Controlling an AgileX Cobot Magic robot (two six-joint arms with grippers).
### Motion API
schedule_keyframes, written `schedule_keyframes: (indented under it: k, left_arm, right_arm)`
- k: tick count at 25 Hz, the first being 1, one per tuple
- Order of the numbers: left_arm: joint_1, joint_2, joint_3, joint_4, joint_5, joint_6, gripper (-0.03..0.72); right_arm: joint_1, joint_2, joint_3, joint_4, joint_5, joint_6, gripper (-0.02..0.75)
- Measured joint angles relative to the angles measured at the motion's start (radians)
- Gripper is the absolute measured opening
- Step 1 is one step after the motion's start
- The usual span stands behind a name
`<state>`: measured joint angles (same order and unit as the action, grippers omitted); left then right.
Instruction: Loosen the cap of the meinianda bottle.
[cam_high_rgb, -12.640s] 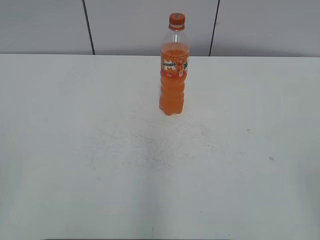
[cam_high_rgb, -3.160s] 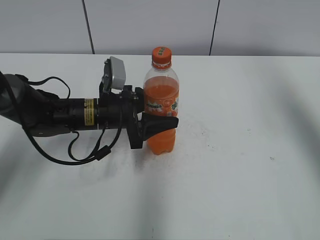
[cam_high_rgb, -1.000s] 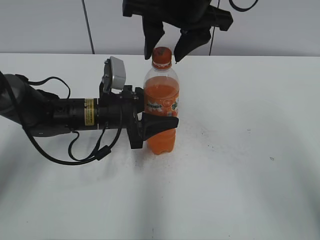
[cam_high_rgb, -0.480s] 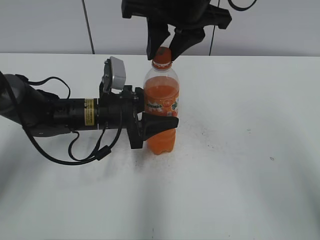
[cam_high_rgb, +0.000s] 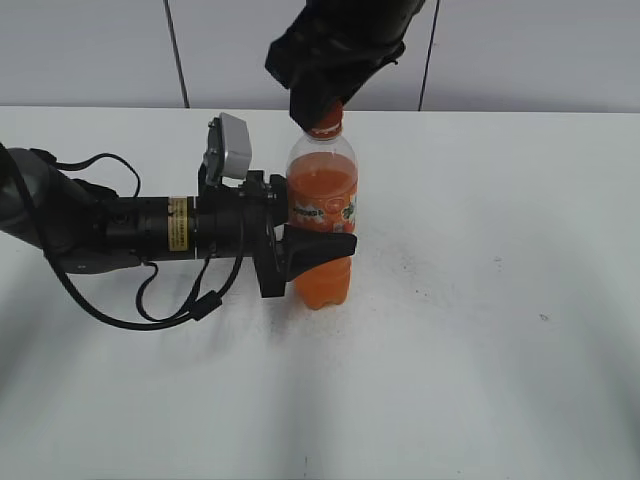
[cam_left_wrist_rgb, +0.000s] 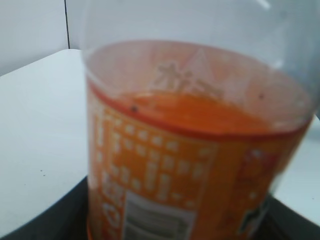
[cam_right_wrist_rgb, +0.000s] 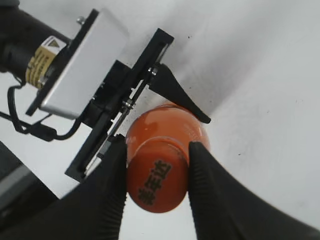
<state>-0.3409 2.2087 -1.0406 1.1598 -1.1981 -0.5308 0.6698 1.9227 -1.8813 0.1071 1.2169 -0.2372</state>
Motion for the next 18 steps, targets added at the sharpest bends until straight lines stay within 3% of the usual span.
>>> schedule_keyframes:
  k: [11, 18]
  left_arm:
    - [0.001, 0.0, 0.0, -0.001, 0.001, -0.004, 0.43]
    - [0.002, 0.0, 0.0, 0.002, 0.001, -0.004, 0.43]
  right_arm:
    - [0.0, 0.0, 0.0, 0.001, 0.01, -0.67, 0.279]
    - [0.0, 0.0, 0.0, 0.0, 0.01, -0.734, 0.276]
